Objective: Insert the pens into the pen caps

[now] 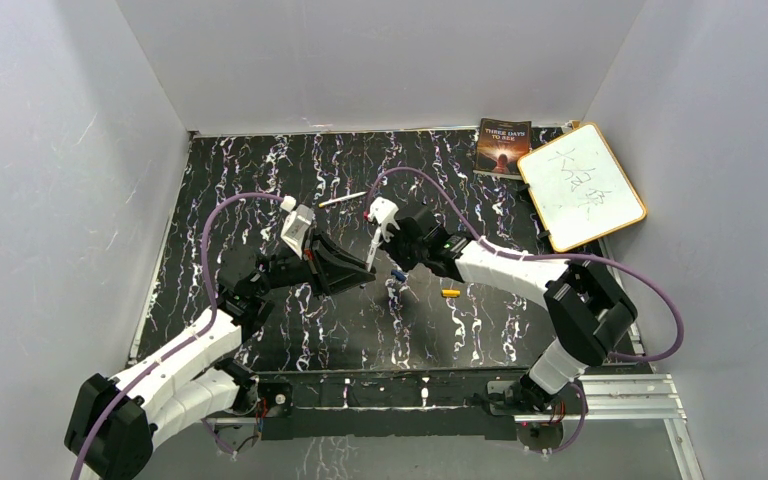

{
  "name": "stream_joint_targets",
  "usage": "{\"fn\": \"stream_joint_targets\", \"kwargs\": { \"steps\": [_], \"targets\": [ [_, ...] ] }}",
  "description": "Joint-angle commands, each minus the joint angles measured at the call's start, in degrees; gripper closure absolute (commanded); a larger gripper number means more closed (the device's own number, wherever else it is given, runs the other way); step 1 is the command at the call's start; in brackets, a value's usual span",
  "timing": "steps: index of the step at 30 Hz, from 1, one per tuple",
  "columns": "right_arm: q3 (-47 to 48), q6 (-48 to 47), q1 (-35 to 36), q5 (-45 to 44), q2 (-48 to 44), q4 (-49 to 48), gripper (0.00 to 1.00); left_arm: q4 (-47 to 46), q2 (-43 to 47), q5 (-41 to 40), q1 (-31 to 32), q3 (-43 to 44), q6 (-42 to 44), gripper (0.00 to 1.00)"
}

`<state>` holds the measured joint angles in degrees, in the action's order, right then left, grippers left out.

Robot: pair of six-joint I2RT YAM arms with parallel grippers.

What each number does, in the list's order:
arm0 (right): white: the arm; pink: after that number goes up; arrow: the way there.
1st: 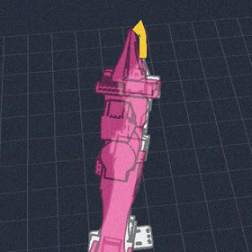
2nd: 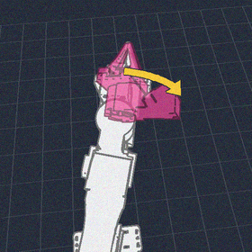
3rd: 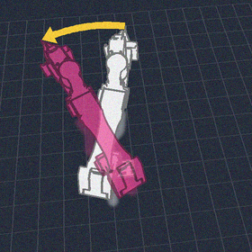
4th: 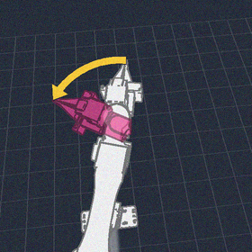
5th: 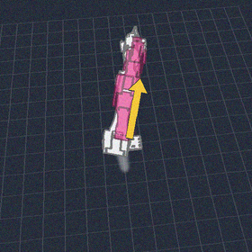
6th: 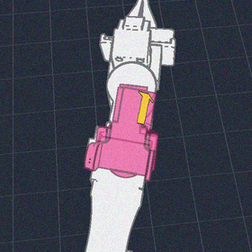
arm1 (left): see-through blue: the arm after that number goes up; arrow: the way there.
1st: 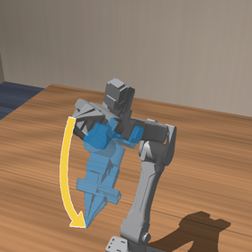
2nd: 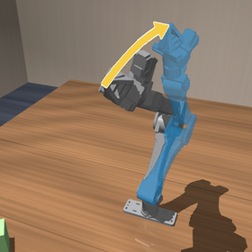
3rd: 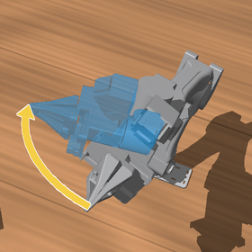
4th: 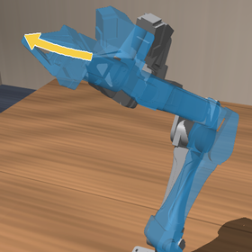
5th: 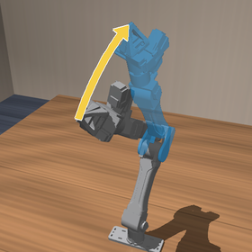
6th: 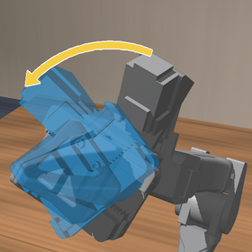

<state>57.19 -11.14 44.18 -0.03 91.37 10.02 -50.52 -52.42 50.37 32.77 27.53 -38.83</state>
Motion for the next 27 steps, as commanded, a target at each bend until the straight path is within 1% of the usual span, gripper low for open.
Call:
{"fn": "stream_joint_targets", "kwargs": {
  "steps": [1, 6, 11, 16, 21, 27],
  "targets": [
    [-0.6, 6.2, 0.0, 7.3, -1.4, -0.6, 1.00, -1.4, 0.6, 0.3, 0.2, 2.3, 0.8, 1.00],
    [-7.4, 9.8, 0.1, 10.7, -1.8, -4.1, 1.00, -1.2, 0.8, 0.3, 0.2, 2.9, 0.8, 1.00],
    [-9.5, 10.9, 0.1, 10.4, -0.4, -5.4, 1.00, -0.7, 0.8, 0.4, 0.2, 3.3, 1.0, 1.00],
    [-8.4, 11.6, 0.0, 8.7, 2.7, -6.4, 1.00, -0.4, 1.1, 0.4, 0.2, 3.3, 0.9, 1.00],
    [-4.5, 11.8, -0.3, 4.7, 7.0, -4.7, 1.00, 1.9, 2.9, -0.2, 0.2, 2.8, 1.8, 1.00],
    [-1.2, 11.7, -2.9, 3.4, 9.7, -2.4, 1.00, 5.4, 4.6, -0.6, 0.2, 3.0, 3.2, 1.00]
  ]
}}
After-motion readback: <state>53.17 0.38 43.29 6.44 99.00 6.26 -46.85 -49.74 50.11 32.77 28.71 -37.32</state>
